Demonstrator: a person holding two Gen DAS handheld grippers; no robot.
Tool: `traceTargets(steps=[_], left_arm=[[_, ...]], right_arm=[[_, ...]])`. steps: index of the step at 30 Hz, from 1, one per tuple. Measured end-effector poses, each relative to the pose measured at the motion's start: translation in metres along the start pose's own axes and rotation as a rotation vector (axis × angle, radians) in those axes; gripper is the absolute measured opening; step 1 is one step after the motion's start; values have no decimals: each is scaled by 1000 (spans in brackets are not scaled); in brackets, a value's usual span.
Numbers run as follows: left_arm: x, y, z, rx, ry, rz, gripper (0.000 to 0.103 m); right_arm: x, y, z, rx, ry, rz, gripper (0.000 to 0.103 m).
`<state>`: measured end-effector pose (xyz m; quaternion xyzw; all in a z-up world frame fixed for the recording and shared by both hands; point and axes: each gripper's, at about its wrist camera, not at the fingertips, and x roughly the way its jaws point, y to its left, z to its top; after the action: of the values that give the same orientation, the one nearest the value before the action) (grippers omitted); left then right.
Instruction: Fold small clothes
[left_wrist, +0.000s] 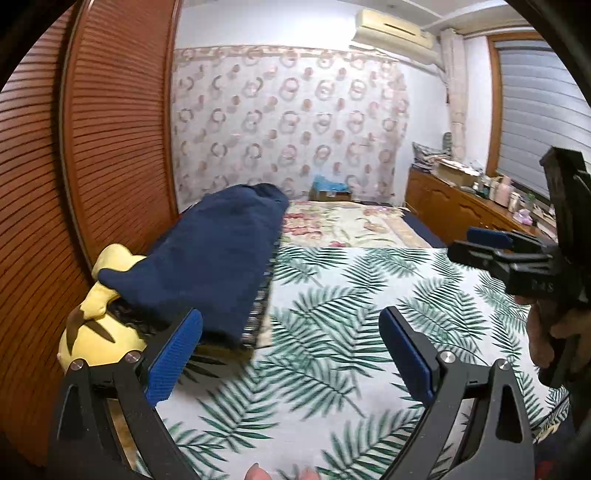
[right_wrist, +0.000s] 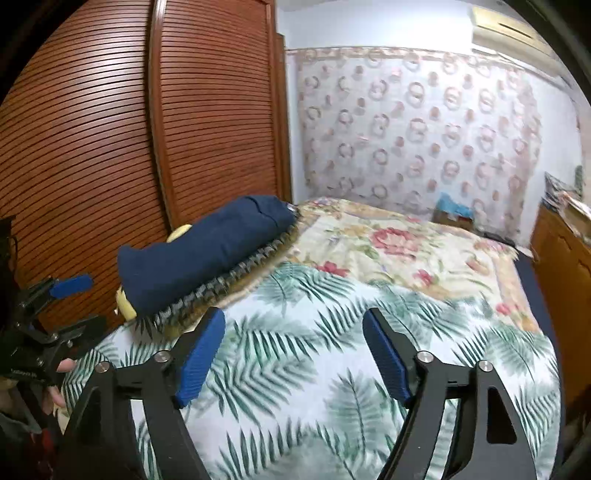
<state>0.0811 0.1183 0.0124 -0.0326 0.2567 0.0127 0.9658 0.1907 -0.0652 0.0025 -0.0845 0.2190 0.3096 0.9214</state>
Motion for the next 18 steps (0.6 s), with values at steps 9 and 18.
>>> traceTargets(steps=[9, 18], left_arm=[[-21, -50, 9, 34, -54, -85, 97], [-51, -74, 20, 50, -122, -95, 97]], right_arm=[[-96, 17, -25, 86, -81, -205, 86], [-162, 44, -36, 145, -160, -273, 86]])
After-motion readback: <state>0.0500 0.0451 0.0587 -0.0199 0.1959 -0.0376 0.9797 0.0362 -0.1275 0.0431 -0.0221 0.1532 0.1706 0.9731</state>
